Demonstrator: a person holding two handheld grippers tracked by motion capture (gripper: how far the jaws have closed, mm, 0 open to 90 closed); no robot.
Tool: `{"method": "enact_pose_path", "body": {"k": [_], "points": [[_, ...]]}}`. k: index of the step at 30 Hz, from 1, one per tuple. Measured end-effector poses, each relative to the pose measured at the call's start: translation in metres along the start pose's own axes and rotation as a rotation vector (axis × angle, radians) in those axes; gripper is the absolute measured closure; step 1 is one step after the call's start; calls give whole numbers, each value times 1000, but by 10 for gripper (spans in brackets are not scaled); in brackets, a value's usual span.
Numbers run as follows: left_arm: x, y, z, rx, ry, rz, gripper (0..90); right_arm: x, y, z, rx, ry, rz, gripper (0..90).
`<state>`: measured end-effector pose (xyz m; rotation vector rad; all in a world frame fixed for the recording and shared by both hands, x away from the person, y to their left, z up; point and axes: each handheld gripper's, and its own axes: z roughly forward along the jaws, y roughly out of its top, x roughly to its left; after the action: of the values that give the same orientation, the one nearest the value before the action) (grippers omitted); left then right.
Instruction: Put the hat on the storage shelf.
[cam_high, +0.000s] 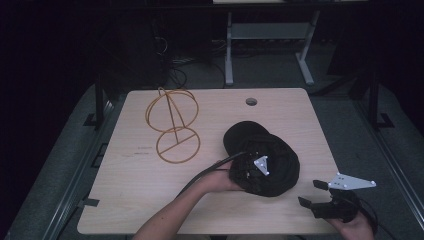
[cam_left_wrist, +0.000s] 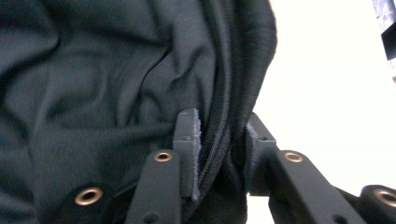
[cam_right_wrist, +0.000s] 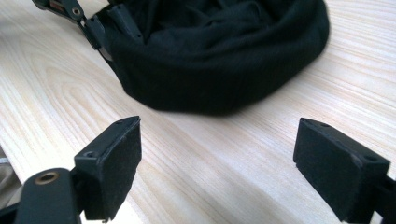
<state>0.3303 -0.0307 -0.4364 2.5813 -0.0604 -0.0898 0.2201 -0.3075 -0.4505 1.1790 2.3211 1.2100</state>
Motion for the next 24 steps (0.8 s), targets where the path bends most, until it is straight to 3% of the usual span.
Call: {"method": "enact_pose_path", "body": {"k": [5,8,12,16,17,19,21,22,23,24], "points": [[-1,4,-10,-60,-7,0,771,-2,-1,-1,-16,-3,7,148],[1,7,-23,-131,-16,-32,776,0,0,-2,-28,-3,5,148],[3,7,-35,-189,-29,-60,780,2,3,-3,-52,6,9,148],[6,6,-50,-269,-81,-99,781,6,6,-1,-61,16,-4,151],[6,6,-50,-269,-81,-99,781,6,6,-1,-61,16,-4,151],[8,5,-65,-331,-98,-118,782,8,8,1,-57,26,-14,150],[8,5,-69,-346,-105,-124,781,9,8,1,-61,30,-14,149],[9,5,-78,-380,-111,-130,782,10,11,2,-81,39,-6,145],[9,5,-78,-380,-111,-130,781,10,11,2,-81,39,-6,145],[9,5,-86,-409,-114,-137,781,13,14,2,-119,55,8,140]]}}
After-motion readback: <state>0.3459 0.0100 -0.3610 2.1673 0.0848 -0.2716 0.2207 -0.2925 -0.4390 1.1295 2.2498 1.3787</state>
